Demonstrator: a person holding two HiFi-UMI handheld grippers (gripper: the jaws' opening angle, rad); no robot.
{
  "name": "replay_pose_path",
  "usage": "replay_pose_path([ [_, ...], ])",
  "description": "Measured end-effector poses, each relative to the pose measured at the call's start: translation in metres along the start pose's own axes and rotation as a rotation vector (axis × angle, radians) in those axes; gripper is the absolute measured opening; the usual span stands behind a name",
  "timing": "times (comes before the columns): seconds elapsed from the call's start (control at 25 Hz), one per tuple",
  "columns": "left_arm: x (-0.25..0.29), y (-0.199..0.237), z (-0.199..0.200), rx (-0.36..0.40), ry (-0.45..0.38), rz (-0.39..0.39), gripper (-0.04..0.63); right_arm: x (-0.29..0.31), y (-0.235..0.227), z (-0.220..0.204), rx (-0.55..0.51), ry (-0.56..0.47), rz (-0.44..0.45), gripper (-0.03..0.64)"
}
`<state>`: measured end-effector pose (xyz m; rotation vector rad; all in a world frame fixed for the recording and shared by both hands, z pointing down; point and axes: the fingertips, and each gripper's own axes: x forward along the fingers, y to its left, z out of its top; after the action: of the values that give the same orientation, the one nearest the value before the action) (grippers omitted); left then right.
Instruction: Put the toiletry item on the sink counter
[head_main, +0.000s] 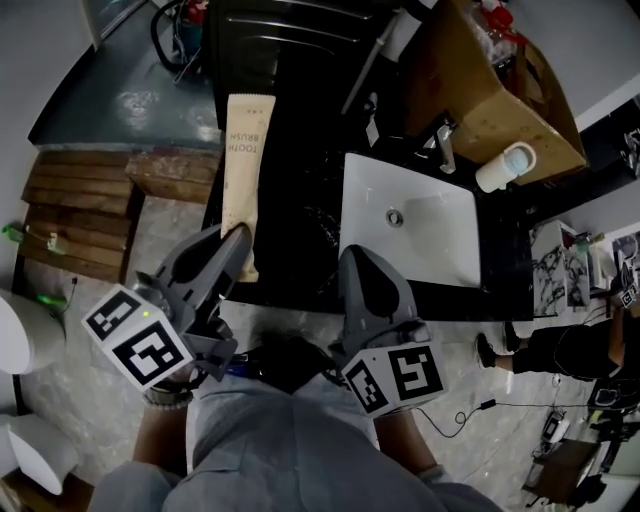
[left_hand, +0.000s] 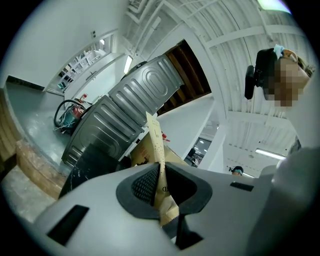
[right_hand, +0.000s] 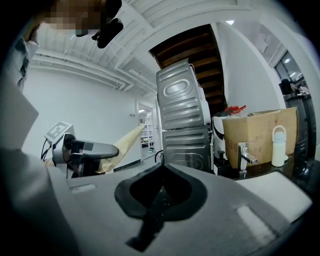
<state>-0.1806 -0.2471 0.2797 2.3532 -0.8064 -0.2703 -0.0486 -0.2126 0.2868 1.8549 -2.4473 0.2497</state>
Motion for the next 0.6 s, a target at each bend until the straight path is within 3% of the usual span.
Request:
replay_pose_path([
  [0.6, 0.046, -0.006, -0.011, 0.020, 0.033, 0.029, 0.035, -0.006, -0.052, 0.006, -0.006, 0.003, -0.011, -0.002],
])
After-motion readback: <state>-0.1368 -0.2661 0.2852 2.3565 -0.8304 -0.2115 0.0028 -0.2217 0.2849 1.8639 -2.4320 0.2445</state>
